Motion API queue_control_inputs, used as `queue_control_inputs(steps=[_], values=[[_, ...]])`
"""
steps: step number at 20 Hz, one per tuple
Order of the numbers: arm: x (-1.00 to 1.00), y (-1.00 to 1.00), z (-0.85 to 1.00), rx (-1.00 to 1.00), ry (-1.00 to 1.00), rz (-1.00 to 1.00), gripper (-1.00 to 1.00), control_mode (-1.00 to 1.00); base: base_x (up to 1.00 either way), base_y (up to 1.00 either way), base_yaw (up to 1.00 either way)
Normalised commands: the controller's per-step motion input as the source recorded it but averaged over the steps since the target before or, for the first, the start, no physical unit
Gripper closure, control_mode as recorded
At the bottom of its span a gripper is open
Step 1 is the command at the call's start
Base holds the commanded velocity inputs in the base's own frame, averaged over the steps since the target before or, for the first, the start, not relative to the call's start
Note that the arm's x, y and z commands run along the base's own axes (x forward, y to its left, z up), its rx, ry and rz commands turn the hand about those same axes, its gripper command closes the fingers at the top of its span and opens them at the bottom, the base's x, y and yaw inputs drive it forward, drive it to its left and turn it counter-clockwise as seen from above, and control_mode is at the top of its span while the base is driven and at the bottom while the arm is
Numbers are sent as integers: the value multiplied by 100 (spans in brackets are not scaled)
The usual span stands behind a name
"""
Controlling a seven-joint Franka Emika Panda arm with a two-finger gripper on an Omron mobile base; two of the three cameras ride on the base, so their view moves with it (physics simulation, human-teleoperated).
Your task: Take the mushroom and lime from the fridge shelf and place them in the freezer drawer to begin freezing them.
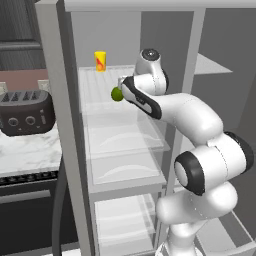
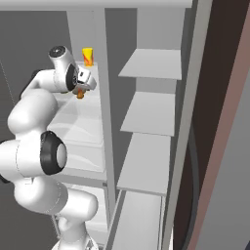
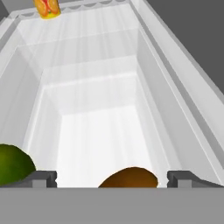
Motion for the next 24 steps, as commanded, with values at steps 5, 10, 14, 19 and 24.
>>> queue_control_inputs(steps=[5,10,14,19,24], values=[[6,0,0,1,0,0,-100,-100,0,0,0],[5,0,0,1,0,0,-100,-100,0,0,0],[0,0,0,2,0,0,-100,-100,0,0,0],[0,0,-7,3,0,-1,-100,-100,0,0,0],[-11,0,-7,5,0,-1,-100,-100,0,0,0]])
